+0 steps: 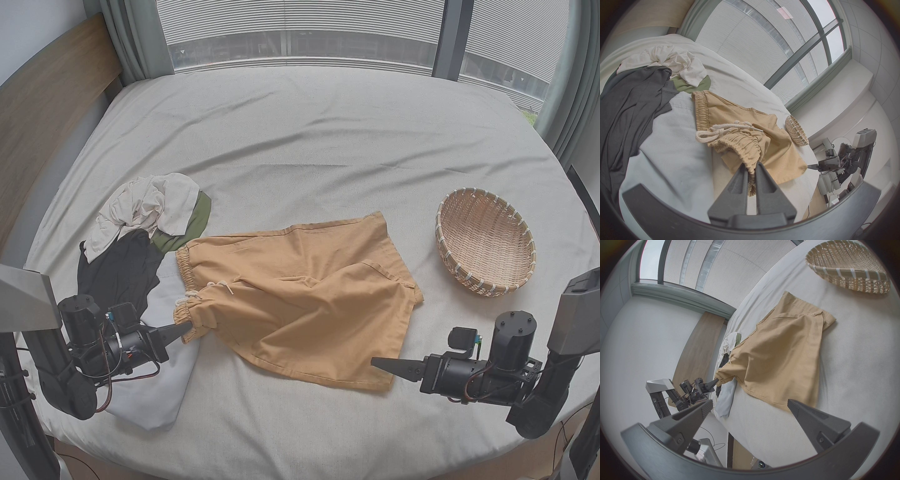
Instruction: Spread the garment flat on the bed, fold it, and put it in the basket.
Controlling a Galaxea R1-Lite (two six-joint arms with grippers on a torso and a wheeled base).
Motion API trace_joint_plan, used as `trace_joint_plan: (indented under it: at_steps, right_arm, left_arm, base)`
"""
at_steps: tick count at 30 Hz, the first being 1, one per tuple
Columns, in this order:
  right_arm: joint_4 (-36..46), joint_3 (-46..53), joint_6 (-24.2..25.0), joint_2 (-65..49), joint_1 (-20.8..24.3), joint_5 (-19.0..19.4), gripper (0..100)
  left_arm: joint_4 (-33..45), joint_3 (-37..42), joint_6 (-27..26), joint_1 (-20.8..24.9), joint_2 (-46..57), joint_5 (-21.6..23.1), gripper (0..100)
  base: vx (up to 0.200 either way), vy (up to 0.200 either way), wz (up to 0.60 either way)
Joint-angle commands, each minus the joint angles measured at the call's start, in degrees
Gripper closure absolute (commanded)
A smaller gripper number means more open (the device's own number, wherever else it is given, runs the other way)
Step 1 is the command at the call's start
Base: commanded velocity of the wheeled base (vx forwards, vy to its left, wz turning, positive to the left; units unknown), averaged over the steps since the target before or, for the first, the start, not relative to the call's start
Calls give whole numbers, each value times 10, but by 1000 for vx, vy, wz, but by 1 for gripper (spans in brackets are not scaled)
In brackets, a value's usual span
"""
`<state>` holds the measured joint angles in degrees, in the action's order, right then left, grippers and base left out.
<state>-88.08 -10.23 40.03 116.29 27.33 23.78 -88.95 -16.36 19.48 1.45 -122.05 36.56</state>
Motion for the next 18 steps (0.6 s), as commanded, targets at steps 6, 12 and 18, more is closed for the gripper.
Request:
trace_joint_plan:
  at_steps: [6,12,18]
  right_arm:
    - [-1,7,-58,81,-24,-29,0]
    - [-2,-12,-82,151,-18,-54,0]
    - [-1,-23,-81,170,-18,-55,0]
  left_arm:
    - [-1,6,-1,-5,1,-1,100]
    - [-1,6,-1,-2,-1,-10,100]
    - [-1,7,-1,-1,-1,-11,100]
  base:
    - [0,0,0]
    - [0,0,0]
    - [0,0,0]
